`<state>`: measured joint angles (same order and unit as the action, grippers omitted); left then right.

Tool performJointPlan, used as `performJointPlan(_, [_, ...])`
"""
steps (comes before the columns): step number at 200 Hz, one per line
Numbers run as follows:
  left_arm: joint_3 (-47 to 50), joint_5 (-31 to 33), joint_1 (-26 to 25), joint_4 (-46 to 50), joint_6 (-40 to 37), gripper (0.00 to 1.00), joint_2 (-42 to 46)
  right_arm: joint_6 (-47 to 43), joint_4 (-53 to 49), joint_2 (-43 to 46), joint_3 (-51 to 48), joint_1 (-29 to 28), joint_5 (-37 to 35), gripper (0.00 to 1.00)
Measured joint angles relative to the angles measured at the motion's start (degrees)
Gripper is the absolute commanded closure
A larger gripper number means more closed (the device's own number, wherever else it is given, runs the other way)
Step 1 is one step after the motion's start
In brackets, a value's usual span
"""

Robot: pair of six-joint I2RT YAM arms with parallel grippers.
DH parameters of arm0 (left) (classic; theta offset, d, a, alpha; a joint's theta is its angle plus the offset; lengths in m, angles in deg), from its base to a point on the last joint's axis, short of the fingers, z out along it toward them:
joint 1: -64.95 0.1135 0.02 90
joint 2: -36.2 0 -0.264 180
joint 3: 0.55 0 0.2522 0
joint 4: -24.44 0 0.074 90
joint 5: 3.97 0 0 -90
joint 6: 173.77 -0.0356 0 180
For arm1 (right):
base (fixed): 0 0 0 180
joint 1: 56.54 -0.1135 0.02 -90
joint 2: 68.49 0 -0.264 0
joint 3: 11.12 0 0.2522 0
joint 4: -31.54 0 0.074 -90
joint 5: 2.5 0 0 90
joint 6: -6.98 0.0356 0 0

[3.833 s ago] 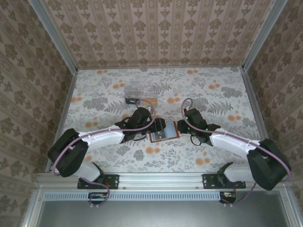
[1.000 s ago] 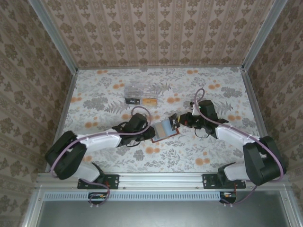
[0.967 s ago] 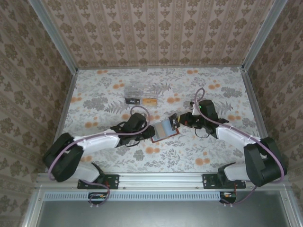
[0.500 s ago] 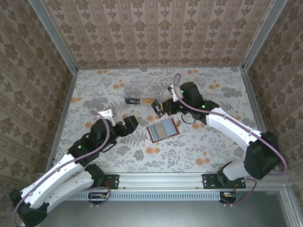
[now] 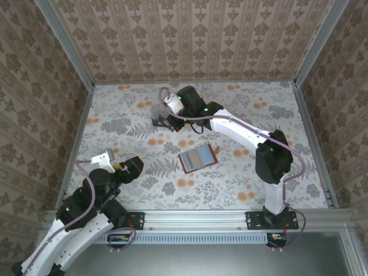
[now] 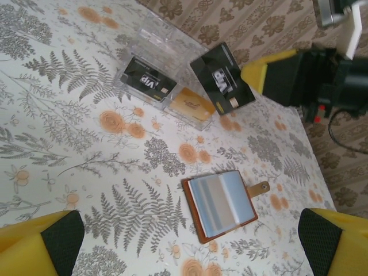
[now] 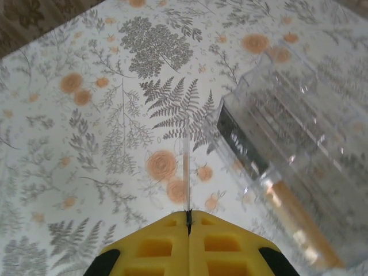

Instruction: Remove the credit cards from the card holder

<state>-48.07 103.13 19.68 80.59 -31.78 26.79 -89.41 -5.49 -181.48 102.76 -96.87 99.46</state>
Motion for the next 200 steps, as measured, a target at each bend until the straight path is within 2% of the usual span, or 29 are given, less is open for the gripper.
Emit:
performJointPlan(26, [-0.72,0.44,0.00,3.04,-0.24,0.00,0.52,-6.51,-2.86,-6.62,8.63,-1.14,-2.47,1.00])
performJointPlan(55, [-4.02,1.60,0.00,6.78,-1.09,0.00,0.55,-13.55,-4.37,-11.85,13.81,-2.25,-4.83,1.00])
performJointPlan(94, [-9.05,4.00,0.00,10.27,-2.95,0.00,0.55,-22.60,-5.27,-16.44,17.29,-3.85,-9.31,1.00])
performJointPlan(131, [-9.97,5.20,0.00,12.28,-4.07,0.00,0.55,-29.29,-5.20,-20.24,19.76,-4.83,-13.31,1.00])
performJointPlan(200, [-9.97,5.51,0.00,12.57,-4.07,0.00,0.55,-35.95,-2.36,-22.86,20.37,-4.96,-17.94,1.00])
